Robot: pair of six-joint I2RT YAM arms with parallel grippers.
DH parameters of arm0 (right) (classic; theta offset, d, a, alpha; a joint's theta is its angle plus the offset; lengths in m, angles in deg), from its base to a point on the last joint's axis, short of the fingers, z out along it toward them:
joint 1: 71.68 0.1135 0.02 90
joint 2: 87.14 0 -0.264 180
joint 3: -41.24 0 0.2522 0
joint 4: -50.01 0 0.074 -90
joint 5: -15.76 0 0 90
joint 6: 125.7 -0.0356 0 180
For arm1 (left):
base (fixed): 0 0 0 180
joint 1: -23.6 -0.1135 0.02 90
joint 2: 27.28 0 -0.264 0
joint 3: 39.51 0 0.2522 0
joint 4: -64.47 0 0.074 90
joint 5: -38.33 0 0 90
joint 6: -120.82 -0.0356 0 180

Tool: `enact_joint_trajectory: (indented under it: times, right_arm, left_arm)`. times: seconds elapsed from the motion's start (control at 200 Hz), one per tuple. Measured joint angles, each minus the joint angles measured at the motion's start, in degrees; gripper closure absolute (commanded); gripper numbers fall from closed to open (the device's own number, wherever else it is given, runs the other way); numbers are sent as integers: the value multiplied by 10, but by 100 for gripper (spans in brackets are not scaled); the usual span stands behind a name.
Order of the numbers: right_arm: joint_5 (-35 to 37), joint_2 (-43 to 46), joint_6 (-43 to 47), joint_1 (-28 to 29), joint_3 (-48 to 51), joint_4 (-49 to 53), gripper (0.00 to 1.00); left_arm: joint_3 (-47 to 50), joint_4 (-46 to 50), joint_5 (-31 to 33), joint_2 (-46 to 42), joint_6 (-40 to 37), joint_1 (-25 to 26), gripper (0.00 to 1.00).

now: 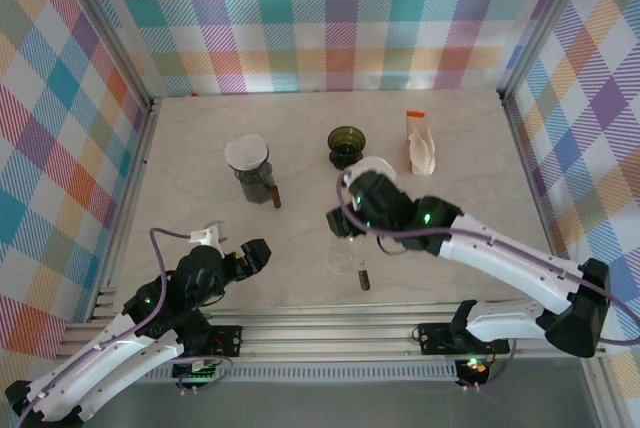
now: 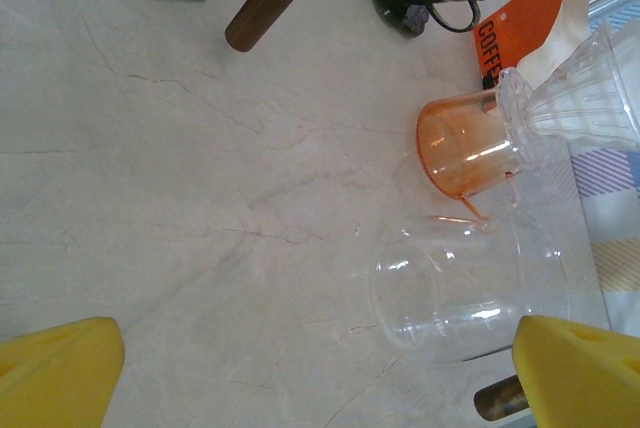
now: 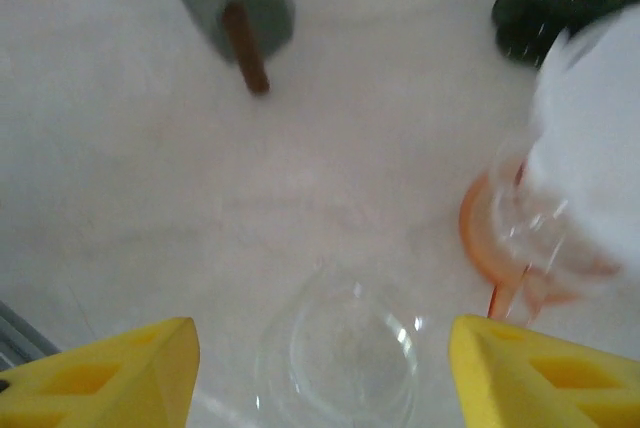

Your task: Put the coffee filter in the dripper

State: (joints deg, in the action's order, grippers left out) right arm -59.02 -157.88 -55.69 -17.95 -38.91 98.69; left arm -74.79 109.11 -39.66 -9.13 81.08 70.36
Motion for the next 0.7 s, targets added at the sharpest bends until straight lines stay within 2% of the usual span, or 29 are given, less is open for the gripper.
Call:
enact_joint_trajectory:
  times: [0.16, 0.375, 0.51, 0.7]
  right_arm:
    - [-85, -103, 35, -131, -134, 16, 35]
    - [-171, -279, 66, -266, -304, 60, 35]
    - [-208, -369, 78, -322, -392, 100, 35]
    - [-250, -465, 100, -366, -487, 150, 38]
  left_arm:
    - [0, -2, -1, 8, -15, 0, 0]
    - [0, -12, -6, 31, -40, 0, 0]
    - [0, -13, -6, 32, -51, 0, 0]
    - [0, -17, -10, 37, -54, 0, 0]
